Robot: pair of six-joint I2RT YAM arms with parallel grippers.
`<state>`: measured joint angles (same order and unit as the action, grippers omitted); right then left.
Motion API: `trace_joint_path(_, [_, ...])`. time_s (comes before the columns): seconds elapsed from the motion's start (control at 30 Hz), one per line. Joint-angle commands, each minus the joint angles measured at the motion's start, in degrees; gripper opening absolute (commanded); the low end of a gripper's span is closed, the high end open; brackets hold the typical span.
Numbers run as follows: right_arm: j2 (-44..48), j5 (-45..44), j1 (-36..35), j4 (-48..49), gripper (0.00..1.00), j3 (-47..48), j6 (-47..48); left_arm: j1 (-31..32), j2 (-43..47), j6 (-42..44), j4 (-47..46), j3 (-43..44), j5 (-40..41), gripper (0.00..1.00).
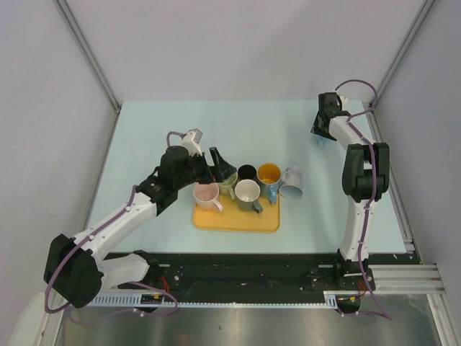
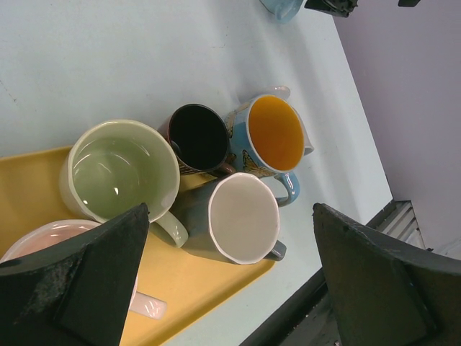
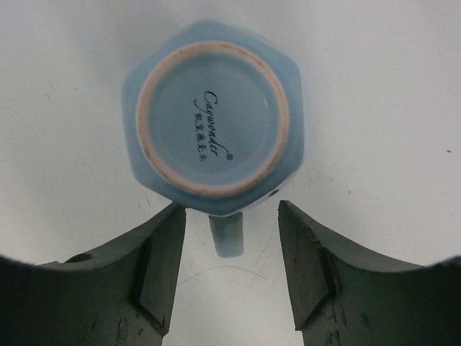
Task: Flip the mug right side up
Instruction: Turn over the cup at the center of the board.
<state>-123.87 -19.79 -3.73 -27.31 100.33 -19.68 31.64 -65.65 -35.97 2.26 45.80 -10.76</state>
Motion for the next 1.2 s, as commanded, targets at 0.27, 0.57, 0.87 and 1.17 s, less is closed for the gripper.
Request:
trace_joint_path(0.27, [-1.72, -1.92, 0.21, 4.46, 0.53, 2.50, 1.13, 0.09, 0.08, 1.51, -1.29, -0.19, -0.75, 1.00])
trace_joint_path(0.57, [-2.25, -1.83, 0.47, 4.81, 0.39, 2.85, 1.58, 0.09, -0.62, 1.60, -1.21, -0.10, -1.19, 1.00])
trace_joint_path(0.87, [-2.25, -1.65, 0.74, 4.55, 0.20, 3.29, 1.14, 0.00, -0.62, 1.51, -1.21, -0.10, -1.37, 1.00])
trace_joint_path(1.17, [0.38, -2.27, 0.74, 2.44, 0.00, 2.59, -0.79, 0.00, -0.36, 1.25, -1.21, -0.01, -1.54, 1.00])
